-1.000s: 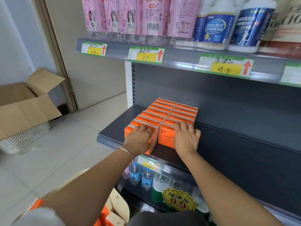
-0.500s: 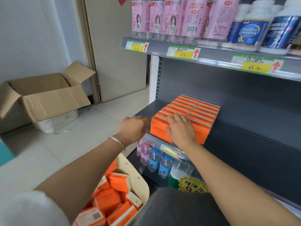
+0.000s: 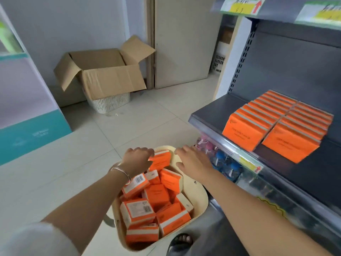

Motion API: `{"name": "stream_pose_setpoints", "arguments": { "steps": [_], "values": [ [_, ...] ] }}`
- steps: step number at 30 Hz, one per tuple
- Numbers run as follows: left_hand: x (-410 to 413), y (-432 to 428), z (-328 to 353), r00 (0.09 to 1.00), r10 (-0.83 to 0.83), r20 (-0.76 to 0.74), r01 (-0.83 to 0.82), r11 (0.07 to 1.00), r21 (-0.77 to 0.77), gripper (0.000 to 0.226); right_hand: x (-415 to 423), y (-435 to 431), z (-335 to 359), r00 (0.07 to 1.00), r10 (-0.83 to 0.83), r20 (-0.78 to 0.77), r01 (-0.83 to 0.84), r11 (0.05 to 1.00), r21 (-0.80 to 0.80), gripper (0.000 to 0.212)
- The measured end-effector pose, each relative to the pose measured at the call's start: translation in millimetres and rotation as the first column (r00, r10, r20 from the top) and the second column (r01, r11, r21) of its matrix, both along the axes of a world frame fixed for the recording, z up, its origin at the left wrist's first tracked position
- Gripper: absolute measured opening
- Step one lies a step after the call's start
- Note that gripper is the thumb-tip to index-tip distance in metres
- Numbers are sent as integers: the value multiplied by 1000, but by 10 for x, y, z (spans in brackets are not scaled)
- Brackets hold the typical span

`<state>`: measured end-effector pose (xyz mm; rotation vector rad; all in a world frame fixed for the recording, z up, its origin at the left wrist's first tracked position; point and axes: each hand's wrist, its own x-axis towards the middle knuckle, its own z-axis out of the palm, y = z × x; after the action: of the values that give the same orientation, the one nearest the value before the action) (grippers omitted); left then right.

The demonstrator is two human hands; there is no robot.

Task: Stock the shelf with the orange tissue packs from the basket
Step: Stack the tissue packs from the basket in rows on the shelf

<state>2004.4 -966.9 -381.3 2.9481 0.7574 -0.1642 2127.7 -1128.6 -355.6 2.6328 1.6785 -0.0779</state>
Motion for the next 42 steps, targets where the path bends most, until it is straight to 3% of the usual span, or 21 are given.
{"name": "stream_pose_setpoints", "arguments": {
  "steps": [6, 13, 17, 26, 34, 38, 42],
  "values": [
    [-123, 302, -521, 983, 124, -133, -128, 992, -21, 37, 158, 205, -531, 990, -97, -102, 73, 974, -217, 41],
    [49, 429, -942, 973, 156, -168, -147, 987, 62, 46, 335, 447, -1171, 959, -187, -211, 127, 955, -267, 33],
    [204, 414, -1054, 985, 107, -137, -84, 983, 166, 42, 367, 561, -1437, 963, -177, -204, 111, 948, -299, 35],
    [264, 460, -1225, 986, 118, -122, -95, 979, 179, 43, 461, 822, -1867, 969, -172, -177, 107, 938, -329, 34],
    [71, 630, -1270, 933, 360, -21, -358, 932, 62, 58, 372, 936, -2105, 978, -174, -116, 93, 858, -504, 79],
    [6, 611, -1267, 907, 418, -46, -416, 908, 54, 56, 349, 933, -1996, 974, -209, -84, 150, 880, -451, 76],
    [63, 593, -1108, 923, 378, -74, -376, 925, 48, 60, 322, 866, -1707, 967, -239, -88, 185, 897, -400, 51]
  ]
}}
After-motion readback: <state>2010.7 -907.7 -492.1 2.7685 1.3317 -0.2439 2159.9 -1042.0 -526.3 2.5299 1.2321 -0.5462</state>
